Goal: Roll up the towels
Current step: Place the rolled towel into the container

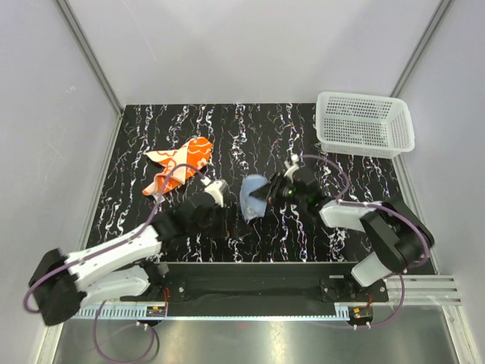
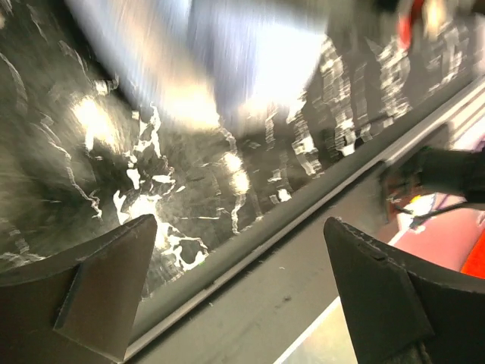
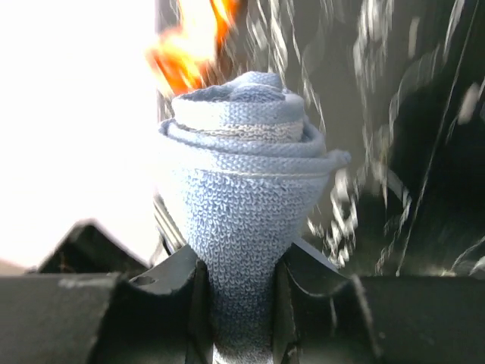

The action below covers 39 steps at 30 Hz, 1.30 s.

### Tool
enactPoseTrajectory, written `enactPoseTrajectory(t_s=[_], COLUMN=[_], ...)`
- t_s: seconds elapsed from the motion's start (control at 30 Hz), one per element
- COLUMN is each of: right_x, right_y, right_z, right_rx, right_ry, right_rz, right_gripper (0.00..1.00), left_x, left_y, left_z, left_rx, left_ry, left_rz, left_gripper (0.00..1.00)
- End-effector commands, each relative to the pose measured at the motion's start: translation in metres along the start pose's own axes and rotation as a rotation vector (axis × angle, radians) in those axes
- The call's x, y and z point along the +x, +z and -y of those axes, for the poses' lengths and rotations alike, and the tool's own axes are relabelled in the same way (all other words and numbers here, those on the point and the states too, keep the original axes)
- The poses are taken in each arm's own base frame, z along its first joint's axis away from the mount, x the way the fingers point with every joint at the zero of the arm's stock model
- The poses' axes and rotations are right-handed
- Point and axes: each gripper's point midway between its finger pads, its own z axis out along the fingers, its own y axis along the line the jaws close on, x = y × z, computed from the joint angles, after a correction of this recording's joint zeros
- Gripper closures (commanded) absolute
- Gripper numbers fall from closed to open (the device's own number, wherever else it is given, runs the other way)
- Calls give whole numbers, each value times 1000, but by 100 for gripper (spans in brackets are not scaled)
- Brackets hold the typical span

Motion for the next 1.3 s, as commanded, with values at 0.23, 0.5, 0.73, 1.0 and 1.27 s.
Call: enactPoseTrajectory(t_s=[0.23, 0.5, 0.73, 1.0, 1.27], right_x=[-186, -315, -395, -430, -420], right_y=[-89, -145, -159, -126, -90], right_z=[-78, -44, 4, 104, 192], right_rx=[31, 216, 270, 321, 323], right_ry=[-239, -248, -215, -139, -46], right_rz=[245, 391, 445, 364, 222], right_gripper=[82, 83, 84, 84, 83], left_x=[-53, -64, -75, -76, -77], left_y=[-102, -147, -160, -145, -143], left_z=[-9, -29, -36, -42, -40], left_rx=[-197, -306, -352, -388, -373], left_ry=[132, 177, 225, 245, 250], left_rz=[195, 294, 358, 322, 325], left_gripper=[1, 1, 1, 1, 1])
